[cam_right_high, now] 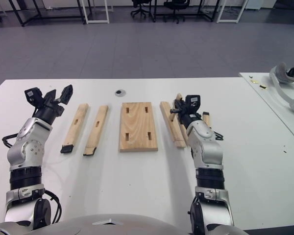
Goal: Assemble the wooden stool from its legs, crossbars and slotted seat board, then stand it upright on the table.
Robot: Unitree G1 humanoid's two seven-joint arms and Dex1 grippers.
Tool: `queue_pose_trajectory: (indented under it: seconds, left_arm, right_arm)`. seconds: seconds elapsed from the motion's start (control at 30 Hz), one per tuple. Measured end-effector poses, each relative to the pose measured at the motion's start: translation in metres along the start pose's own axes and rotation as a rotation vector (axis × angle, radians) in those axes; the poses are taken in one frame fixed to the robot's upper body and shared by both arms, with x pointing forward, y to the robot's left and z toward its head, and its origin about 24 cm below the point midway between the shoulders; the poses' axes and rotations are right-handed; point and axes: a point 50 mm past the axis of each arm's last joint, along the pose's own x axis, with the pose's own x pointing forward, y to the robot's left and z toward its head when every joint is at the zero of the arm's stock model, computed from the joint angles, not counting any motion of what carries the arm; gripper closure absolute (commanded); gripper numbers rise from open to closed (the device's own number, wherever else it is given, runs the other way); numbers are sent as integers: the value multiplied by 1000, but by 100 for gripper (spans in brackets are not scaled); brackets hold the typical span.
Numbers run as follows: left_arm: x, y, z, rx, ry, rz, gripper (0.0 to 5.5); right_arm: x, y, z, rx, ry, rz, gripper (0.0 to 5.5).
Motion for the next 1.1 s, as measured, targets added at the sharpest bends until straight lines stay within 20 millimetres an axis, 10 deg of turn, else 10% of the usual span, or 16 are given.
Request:
queue_pose_trajectory:
  seconds: [0.6,0.77,1.1]
  left_arm:
    - [0,-3,1,-4,-10,4,104]
    - [0,-4,-1,-13,-10,8,104]
    - [0,-5,-2,-20,-12,7,104]
  right_arm:
    - [-2,6,-5,-65,28,34,509]
    - [-9,14,-38,-54,193,101,393]
    - [-8,8,-33,-35,167,79,243]
